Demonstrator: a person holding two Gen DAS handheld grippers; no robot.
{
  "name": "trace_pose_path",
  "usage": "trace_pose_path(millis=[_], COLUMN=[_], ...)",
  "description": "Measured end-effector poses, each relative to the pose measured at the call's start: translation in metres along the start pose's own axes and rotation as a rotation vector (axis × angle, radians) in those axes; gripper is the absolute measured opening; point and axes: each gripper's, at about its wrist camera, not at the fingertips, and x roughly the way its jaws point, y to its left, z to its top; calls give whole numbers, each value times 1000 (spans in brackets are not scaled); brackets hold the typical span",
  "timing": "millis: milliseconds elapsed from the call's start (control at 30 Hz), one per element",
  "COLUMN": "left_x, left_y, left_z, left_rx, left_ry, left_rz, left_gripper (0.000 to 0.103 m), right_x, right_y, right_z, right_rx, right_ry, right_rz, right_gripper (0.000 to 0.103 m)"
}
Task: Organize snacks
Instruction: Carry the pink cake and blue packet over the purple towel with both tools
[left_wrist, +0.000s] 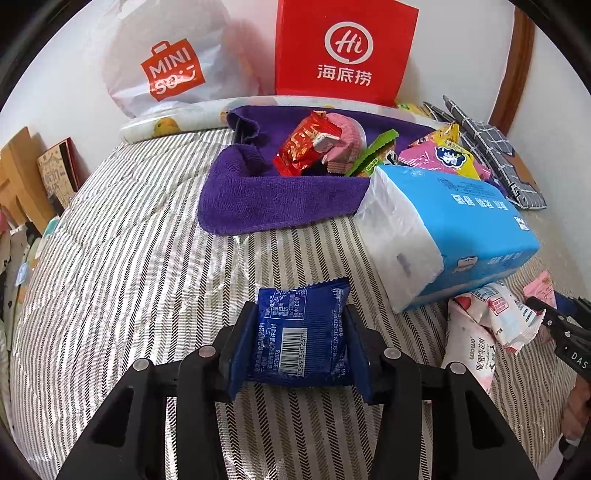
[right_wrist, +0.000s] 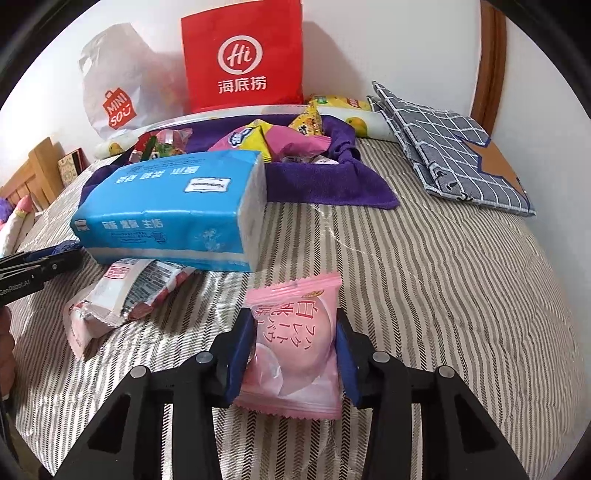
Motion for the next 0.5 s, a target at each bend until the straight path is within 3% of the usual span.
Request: trace_pose_path(millis=[500], left_x=[-16], left_y=[1], left_z=[-9], left_rx=[-11], left_ry=[12], left_rz=[-55], left_gripper=[44], right_x=[-8], right_y=[-4], right_z=[0], right_rx=[28], right_ry=[-29], right_rz=[-15], right_gripper=[40])
